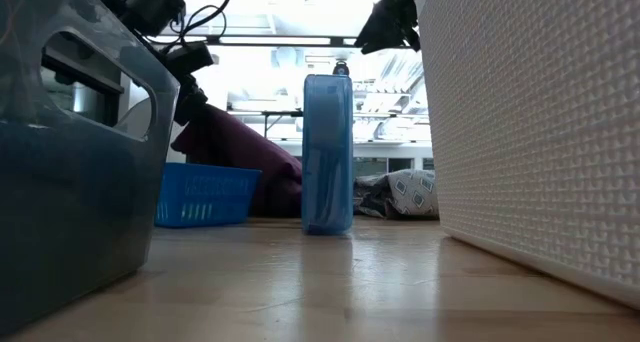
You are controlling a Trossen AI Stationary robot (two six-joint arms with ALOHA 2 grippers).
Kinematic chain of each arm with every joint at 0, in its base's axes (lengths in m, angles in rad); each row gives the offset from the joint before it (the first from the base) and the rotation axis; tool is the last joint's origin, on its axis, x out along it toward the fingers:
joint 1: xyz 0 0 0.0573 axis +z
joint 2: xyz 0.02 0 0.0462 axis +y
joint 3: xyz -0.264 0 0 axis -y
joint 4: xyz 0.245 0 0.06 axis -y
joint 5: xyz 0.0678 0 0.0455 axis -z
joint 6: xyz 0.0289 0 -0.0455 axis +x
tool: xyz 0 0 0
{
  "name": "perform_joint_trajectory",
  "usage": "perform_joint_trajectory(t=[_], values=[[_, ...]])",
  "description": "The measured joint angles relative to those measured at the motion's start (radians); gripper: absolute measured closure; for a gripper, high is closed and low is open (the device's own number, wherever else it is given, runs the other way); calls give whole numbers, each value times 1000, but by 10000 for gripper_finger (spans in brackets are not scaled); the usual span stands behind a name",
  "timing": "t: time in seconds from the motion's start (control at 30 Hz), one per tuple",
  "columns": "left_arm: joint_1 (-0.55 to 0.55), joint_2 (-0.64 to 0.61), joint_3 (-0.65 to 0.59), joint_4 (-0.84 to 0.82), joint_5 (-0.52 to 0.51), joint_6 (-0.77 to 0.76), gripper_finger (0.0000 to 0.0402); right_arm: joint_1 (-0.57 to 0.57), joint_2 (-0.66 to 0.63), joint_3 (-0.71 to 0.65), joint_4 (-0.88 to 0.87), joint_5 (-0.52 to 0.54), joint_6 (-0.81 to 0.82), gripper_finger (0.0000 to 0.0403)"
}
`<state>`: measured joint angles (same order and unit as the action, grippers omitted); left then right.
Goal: Pick & Place Medicine items
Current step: Put the purple scrubs into the white bin
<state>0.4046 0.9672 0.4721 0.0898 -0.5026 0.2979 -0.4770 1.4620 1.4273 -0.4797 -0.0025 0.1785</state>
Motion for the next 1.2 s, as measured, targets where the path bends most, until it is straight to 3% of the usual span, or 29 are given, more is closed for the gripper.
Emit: perform_joint_trajectory(t=[0.27,0.53,1.0,1.2], values=[[0,0,0,1,0,8,389,0,0,0,-2,-9,55,293],[15,0,23,21,3,41,389,0,0,0,-2,-111,2,293],[73,0,184,18,40,70,389,72,0,0,5,-105,-158,293],[73,0,196,-3,40,75,389,129,2,0,35,-104,-167,293]])
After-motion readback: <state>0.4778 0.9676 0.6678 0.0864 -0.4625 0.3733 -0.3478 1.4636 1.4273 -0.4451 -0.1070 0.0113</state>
